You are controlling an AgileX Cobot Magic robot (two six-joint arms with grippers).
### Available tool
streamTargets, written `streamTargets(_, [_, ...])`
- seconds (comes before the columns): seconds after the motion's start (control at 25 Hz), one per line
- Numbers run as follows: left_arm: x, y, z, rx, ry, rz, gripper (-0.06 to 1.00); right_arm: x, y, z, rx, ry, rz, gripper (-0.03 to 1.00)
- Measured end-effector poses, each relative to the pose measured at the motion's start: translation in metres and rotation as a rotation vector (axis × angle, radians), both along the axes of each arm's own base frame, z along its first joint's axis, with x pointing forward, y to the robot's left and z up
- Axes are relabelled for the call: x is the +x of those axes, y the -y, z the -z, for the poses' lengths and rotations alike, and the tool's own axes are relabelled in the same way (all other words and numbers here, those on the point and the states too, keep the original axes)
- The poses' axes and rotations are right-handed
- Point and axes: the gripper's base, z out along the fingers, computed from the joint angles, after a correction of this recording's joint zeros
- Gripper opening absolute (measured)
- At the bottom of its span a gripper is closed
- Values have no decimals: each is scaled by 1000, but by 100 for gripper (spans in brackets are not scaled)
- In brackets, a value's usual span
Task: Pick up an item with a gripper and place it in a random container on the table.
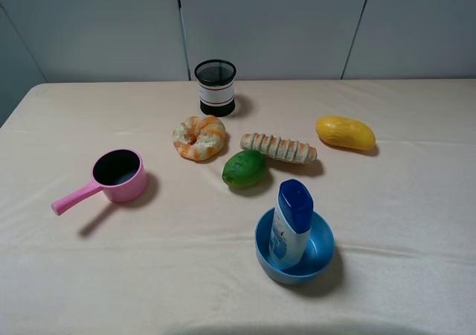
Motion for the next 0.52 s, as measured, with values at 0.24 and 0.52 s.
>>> streamTargets(0.24, [0,0,0,0,0,0,94,0,0,0,0,0,0,69])
streamTargets(0.52, [0,0,0,0,0,0,94,0,0,0,0,0,0,69])
